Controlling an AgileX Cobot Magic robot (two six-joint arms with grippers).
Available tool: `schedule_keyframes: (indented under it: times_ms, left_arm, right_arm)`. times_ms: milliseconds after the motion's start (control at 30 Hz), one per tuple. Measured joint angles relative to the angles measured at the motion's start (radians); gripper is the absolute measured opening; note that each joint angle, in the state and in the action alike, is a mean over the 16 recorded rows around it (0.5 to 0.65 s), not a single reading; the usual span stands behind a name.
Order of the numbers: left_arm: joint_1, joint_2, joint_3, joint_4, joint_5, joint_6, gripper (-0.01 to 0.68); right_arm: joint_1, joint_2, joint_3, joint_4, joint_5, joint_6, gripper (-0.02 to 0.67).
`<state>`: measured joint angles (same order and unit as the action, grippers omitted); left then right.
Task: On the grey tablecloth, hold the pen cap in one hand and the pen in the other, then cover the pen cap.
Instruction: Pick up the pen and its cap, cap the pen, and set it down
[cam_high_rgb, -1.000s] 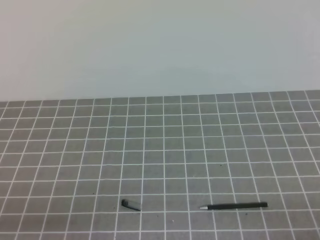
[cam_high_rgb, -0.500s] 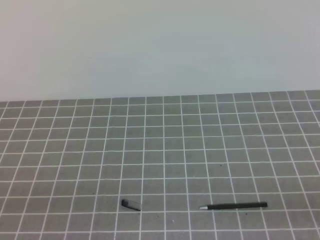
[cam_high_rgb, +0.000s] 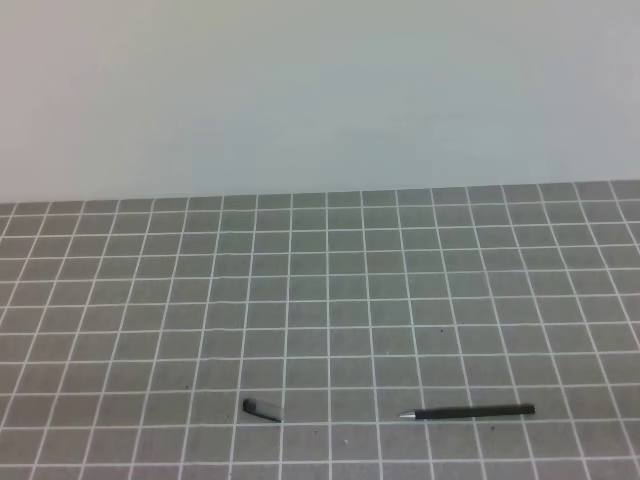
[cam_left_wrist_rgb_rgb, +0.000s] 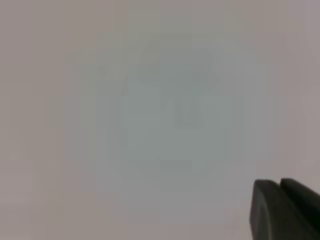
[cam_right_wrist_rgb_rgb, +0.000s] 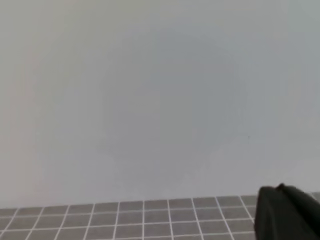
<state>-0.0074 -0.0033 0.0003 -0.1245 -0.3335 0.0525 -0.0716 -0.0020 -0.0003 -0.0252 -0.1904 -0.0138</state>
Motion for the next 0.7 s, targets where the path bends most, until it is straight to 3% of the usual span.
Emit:
schedule_keyframes:
  times_ms: [200,700]
  left_arm:
    - [0.0,-0.001,-0.042,-0.019,0.099,-0.001,0.0]
    - [0.0,0.0,-0.289,0.02,0.538,0.049,0.0]
  right_arm:
    - [0.0,0.0,0.0,0.007,-0.016,-0.008,0.004]
    - [0.0,0.0,-0.001,0.009,0.005,-0.011,0.004]
